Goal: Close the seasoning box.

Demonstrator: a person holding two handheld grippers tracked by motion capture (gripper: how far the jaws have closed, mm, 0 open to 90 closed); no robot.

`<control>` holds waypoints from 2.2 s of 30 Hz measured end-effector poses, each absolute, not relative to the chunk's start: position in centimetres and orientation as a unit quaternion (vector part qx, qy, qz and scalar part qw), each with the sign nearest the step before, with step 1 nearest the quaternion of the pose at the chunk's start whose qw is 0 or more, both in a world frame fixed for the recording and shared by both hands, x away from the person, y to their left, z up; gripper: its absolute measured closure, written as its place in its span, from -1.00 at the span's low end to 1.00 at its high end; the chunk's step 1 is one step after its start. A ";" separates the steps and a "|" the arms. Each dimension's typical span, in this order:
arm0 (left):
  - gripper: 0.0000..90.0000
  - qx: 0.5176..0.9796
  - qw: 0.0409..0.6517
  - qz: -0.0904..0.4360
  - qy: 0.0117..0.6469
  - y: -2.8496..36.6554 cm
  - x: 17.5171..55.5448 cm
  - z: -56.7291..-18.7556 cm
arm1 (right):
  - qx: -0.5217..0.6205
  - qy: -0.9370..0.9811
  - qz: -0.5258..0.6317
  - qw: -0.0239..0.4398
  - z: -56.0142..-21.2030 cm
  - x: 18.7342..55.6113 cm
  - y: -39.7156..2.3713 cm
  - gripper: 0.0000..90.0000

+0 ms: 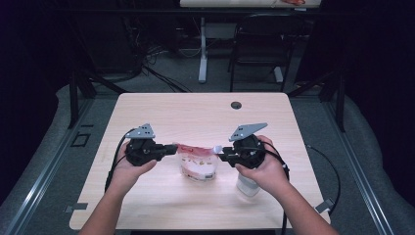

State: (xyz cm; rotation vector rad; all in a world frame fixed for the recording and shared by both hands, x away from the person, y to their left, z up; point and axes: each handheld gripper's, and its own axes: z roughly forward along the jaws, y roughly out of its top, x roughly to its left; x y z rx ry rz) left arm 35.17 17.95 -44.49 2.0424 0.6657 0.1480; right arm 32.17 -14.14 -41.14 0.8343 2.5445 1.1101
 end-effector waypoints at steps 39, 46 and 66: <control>0.59 0.830 0.476 0.067 0.283 18.9 34.9 -43.8 | 0.249 0.877 0.393 0.118 -37.8 33.0 -12.1 0.61; 0.57 0.828 0.476 0.065 0.288 19.3 34.9 -43.7 | 0.234 0.885 0.388 0.105 -37.7 33.9 -10.4 0.58; 0.58 0.829 0.466 0.079 0.297 20.4 35.0 -43.8 | 0.213 0.900 0.369 0.091 -38.3 35.6 -7.9 0.53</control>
